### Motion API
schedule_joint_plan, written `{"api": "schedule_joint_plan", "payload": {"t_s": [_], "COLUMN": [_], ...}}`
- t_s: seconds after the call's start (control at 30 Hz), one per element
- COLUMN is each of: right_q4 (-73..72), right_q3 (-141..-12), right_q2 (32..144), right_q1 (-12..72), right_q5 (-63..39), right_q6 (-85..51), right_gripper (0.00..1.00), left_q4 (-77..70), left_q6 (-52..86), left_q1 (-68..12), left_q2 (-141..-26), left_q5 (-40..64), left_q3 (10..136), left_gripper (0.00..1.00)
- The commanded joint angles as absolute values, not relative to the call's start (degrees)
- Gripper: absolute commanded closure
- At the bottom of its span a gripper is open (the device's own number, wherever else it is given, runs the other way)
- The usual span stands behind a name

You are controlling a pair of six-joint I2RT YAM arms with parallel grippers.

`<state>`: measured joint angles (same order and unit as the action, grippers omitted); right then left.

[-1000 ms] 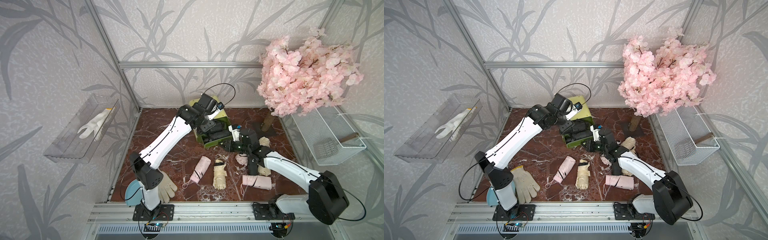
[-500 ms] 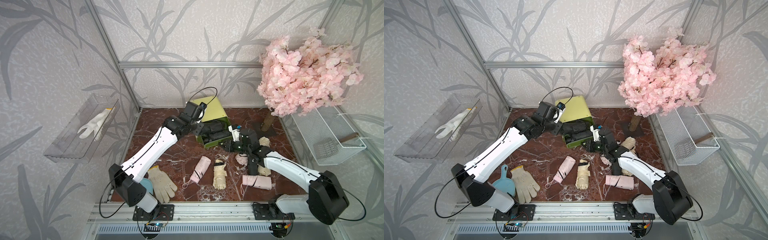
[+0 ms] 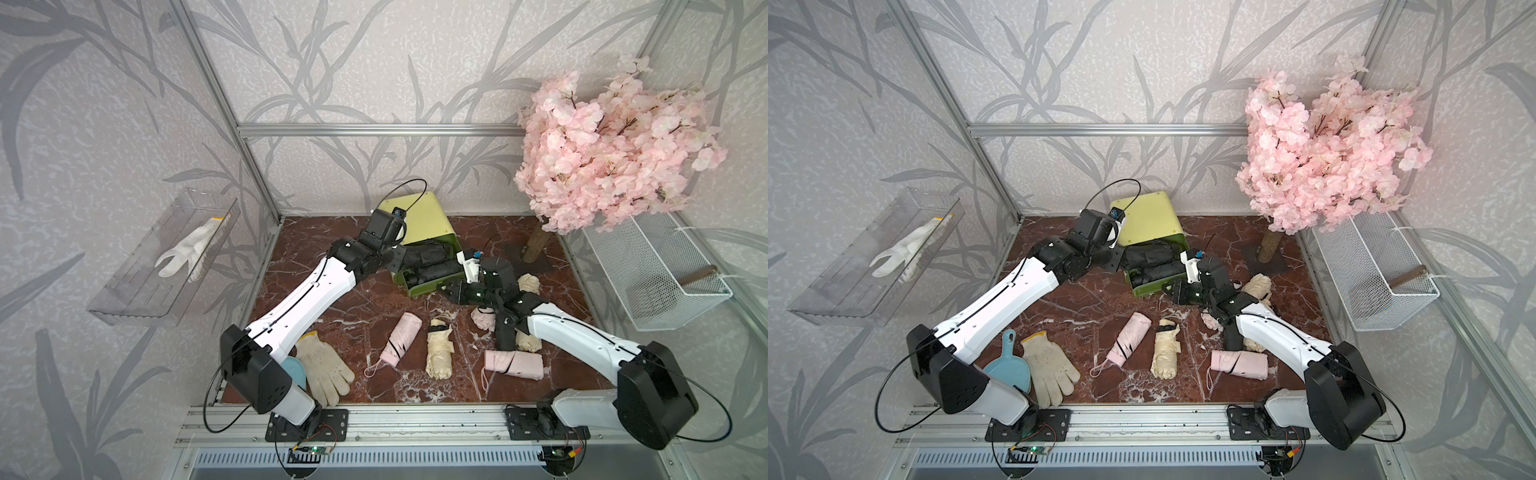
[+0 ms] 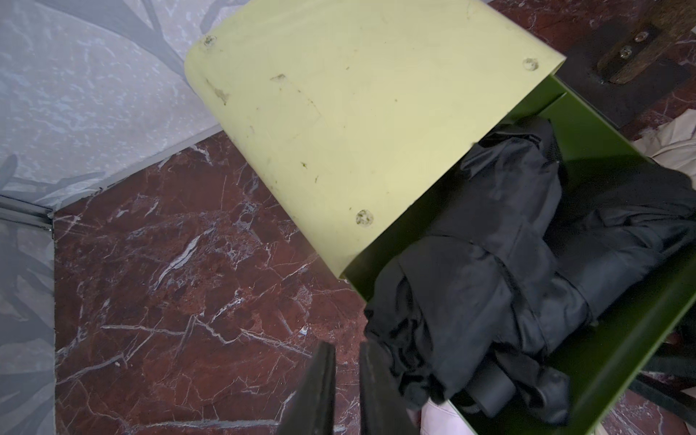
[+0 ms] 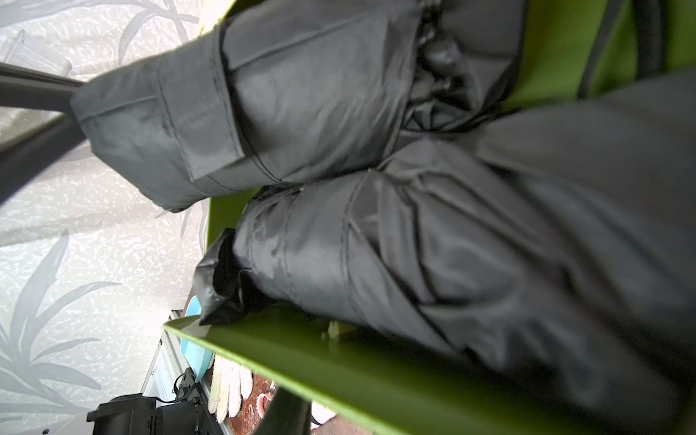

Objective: Place the umbrella in the drawer by color
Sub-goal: Place the umbrella in the drawer, then adjust the drawer in the storage box.

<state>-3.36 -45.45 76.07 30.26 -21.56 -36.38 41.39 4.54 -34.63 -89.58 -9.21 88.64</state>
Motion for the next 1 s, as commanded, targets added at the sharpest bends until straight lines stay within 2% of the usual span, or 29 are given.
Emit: {"api": "schedule_joint_plan", "payload": {"t_s": [0.0, 0.23, 0.53, 0.73, 0.83, 0.97], "right_q4": [-3.4, -4.0, -4.4, -4.5, -4.4, -4.4], "right_q3": [-46.2, -46.3, -46.2, -46.3, -46.5, -46.7], "right_q2": [75.2, 75.8, 75.9, 76.4, 76.8, 76.7], "right_q1": [29.9, 29.8, 29.8, 29.8, 29.9, 29.9], "right_q5": [-21.4, -22.0, -22.5, -22.3, -22.4, -22.2], "right_q6": [-36.6, -37.0, -37.3, -37.4, -37.4, -37.4], "right_gripper": [0.91, 0.91, 0.91, 0.91, 0.91, 0.91], "left_q4": [39.5, 34.8, 34.6, 32.3, 27.8, 26.2], "left_q6": [6.2, 7.8, 8.2, 9.4, 11.9, 15.7], "left_q1": [-34.4, -34.3, -34.4, -34.5, -34.5, -34.7], "left_q2": [-90.7, -91.8, -93.7, -84.8, -78.7, -73.9], "left_q5": [-8.9, -2.0, -4.6, -5.0, -3.0, 0.4], "left_q3": [88.5, 87.4, 88.4, 87.2, 81.7, 76.2], "left_gripper": [0.85, 0.86, 0.89, 0.86, 0.76, 0.76]}}
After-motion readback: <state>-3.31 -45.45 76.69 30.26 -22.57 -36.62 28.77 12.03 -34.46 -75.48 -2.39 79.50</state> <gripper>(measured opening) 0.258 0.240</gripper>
